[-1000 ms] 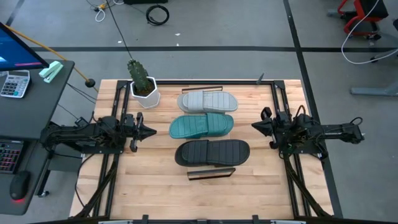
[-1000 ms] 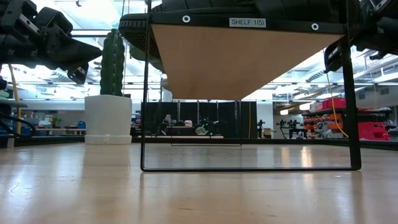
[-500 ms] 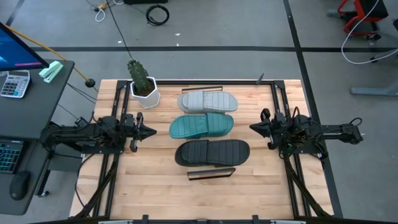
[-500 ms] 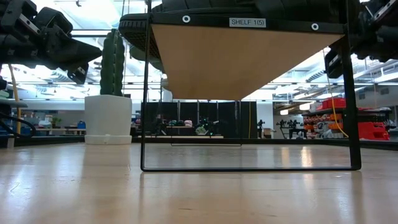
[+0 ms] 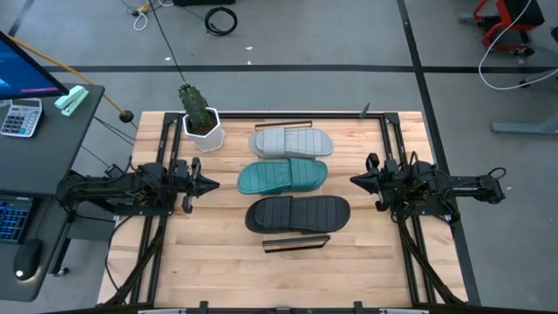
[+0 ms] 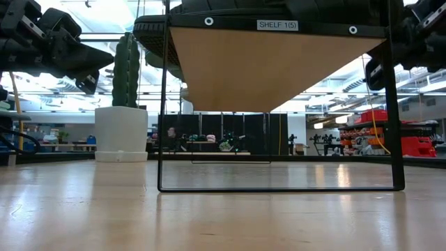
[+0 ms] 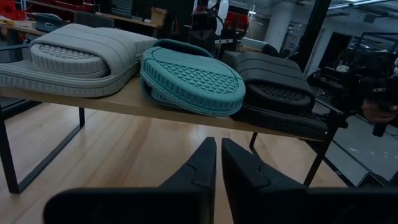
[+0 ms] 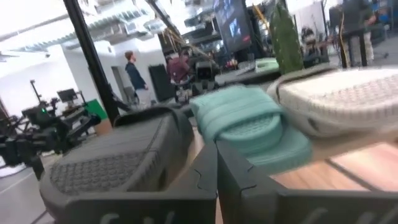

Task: Pick and place slippers onto the shelf
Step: Return to Home Position

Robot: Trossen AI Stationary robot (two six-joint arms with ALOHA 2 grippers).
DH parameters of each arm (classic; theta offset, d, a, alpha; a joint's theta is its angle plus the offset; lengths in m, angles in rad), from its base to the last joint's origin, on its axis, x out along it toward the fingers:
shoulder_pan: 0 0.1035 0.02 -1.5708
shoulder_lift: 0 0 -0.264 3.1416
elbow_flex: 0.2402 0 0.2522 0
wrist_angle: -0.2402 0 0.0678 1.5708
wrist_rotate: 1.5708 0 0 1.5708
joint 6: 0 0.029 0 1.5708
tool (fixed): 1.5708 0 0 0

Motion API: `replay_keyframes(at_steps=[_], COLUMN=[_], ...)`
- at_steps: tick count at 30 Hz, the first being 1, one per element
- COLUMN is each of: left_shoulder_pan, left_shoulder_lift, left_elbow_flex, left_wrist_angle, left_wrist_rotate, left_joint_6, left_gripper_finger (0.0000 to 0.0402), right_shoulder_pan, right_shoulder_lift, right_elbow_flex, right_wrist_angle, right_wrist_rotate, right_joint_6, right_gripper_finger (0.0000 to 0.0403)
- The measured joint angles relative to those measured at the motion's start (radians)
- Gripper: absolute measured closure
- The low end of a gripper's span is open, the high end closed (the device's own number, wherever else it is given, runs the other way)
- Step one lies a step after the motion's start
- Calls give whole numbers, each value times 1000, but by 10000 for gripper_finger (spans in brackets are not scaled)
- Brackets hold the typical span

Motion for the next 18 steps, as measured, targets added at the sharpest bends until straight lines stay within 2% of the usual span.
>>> replay_keyframes(at_steps=[8,18], left_shoulder_pan=[0,0], left_shoulder_lift=[0,0], left_elbow_flex=[0,0], left_wrist_angle=[-1,-1], left_wrist_rotate=[0,0], left_joint_6=[0,0], left_gripper_finger=[370,374], right_shoulder_pan=[0,0], right_shoulder_lift=[0,0], right_elbow_flex=[0,2], right_wrist_angle=[-112,-123], right_wrist_rotate=[-13,-7], right_joint_6=[-42,-70], right_gripper_finger=[403,399])
